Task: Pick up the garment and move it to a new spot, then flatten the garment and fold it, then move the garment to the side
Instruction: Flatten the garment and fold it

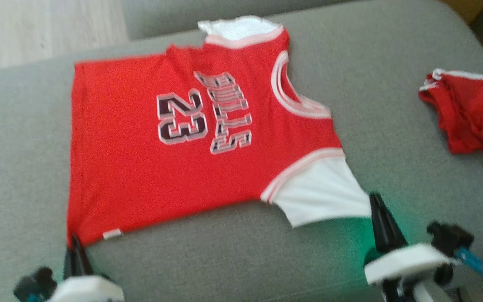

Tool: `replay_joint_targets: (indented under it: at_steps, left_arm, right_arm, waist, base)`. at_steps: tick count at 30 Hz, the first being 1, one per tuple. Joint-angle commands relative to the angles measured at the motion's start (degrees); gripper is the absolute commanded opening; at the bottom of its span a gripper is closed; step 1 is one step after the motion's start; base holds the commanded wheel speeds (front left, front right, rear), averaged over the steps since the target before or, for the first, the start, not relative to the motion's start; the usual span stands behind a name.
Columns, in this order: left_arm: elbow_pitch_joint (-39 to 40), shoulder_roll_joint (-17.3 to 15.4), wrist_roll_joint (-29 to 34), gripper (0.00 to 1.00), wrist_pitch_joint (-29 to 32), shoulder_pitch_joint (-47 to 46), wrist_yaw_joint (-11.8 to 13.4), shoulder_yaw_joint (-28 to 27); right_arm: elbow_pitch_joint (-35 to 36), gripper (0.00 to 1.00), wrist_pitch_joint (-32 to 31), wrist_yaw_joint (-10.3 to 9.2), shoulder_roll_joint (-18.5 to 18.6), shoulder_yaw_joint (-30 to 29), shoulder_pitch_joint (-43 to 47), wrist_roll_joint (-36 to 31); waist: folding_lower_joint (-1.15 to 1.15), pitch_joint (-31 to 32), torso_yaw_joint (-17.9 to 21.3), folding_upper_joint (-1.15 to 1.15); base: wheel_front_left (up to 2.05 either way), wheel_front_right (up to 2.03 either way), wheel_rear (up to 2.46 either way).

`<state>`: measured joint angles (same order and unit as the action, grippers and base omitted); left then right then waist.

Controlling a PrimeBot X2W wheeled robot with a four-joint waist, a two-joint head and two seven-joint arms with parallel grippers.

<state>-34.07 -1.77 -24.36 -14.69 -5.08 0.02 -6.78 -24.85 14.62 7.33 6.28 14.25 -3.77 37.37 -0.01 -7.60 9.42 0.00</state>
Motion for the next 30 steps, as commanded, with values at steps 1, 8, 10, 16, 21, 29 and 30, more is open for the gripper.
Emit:
replay_joint_targets:
  at_steps: [1,8,10,16,21,29,30]
  left_arm:
    - [1.7,-1.1,-0.4,0.00,-0.3,1.0,0.5,-1.0]
    - [4.4,-1.1,-2.0,0.00,-0.3,7.2,1.4,3.4]
    - [5.6,-1.1,-2.4,0.00,-0.3,7.6,1.2,4.3]
    - [9.0,-1.1,-2.7,0.00,-0.3,4.6,0.1,7.2]
    - [9.3,-1.1,-2.2,0.00,-0.3,-0.6,0.2,8.9]
    - [4.6,-1.1,-0.7,0.00,-0.3,-10.1,1.4,9.5]
    - [4.1,-1.1,-0.3,0.00,-0.3,-11.3,1.6,9.7]
  right_arm:
    - [1.2,0.00,0.4,0.16,1.2,0.7,1.0,0.7]
    - [2.6,0.00,0.4,0.16,2.9,1.0,7.8,1.5]
    - [4.1,0.00,0.4,0.16,3.0,0.9,8.3,1.8]
    - [8.5,0.00,0.4,0.16,2.3,0.4,4.9,1.4]
    - [8.2,0.00,0.4,0.16,2.4,-0.9,-2.6,0.3]
    - [1.0,0.00,-0.2,0.16,3.5,-1.3,-14.7,-0.2]
    - [-0.2,0.00,-0.2,0.16,3.6,-1.5,-16.0,-0.2]
  waist:
    - [0.01,2.8,-0.6,0.00]
    - [0.01,6.8,-2.6,0.00]
    - [0.01,6.8,-3.1,0.00]
    - [0.01,5.7,-4.5,0.00]
    - [0.01,2.9,-5.5,0.00]
    - [0.01,-2.4,-6.7,0.00]
    - [0.01,-3.0,-6.9,0.00]
  base:
    - [0.00,0.00,0.00]
    - [0.00,0.00,0.00]
    - [0.00,0.00,0.00]
    - [0.00,0.00,0.00]
    - [0.00,0.00,0.00]
    - [0.00,0.00,0.00]
    - [0.00,0.00,0.00]
